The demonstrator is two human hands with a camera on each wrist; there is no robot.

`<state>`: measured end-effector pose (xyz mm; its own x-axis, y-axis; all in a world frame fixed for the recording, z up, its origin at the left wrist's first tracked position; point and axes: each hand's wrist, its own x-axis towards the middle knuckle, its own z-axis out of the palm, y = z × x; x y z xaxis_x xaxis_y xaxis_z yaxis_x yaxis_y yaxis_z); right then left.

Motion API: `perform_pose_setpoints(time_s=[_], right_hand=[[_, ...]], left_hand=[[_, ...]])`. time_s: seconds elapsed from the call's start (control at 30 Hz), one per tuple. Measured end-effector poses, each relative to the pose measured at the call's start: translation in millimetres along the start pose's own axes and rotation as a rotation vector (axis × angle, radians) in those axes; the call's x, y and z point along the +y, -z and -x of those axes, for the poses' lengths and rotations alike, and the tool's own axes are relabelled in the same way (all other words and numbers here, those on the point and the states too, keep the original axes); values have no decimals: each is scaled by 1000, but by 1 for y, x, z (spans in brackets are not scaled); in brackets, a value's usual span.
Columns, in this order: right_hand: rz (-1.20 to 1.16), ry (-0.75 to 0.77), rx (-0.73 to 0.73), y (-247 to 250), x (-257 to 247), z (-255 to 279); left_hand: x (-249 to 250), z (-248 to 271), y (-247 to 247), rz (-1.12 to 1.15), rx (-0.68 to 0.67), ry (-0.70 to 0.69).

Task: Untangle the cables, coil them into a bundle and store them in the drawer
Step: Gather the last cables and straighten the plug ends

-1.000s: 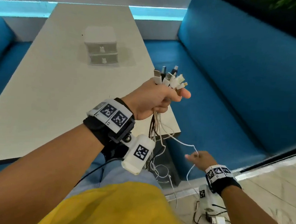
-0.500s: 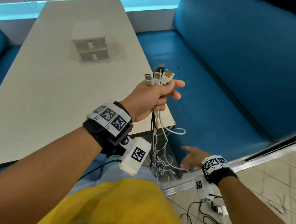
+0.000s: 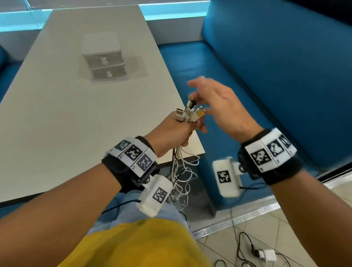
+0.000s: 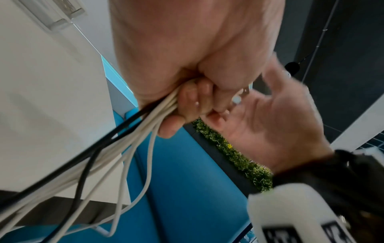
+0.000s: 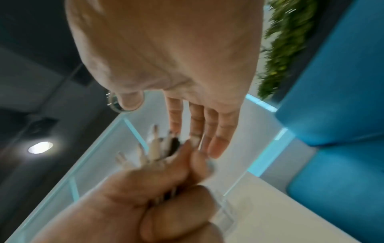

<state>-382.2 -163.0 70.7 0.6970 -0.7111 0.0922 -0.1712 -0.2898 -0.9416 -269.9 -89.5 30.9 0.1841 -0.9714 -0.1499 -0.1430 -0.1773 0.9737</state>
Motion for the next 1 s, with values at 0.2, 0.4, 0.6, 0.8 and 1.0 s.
perform_pose_setpoints(time_s=[0.2,0.4,0.6,0.8,1.0], right_hand=[[545,114,-180,-29,-23,-18],[718,186,-138,-45,-24,-21],[575,85,-175,-32,-33,-21],[436,66,-159,-25,-37,-30],[404,69,-124,-21,-28,-23]], left_hand=[[6,5,8,-182,54,-81],[9,2,21,-278,99,-5],[20,4,24,-260,71,-74],[32,5,25,-204,61,-69],[32,5,27,-170,29,-107]])
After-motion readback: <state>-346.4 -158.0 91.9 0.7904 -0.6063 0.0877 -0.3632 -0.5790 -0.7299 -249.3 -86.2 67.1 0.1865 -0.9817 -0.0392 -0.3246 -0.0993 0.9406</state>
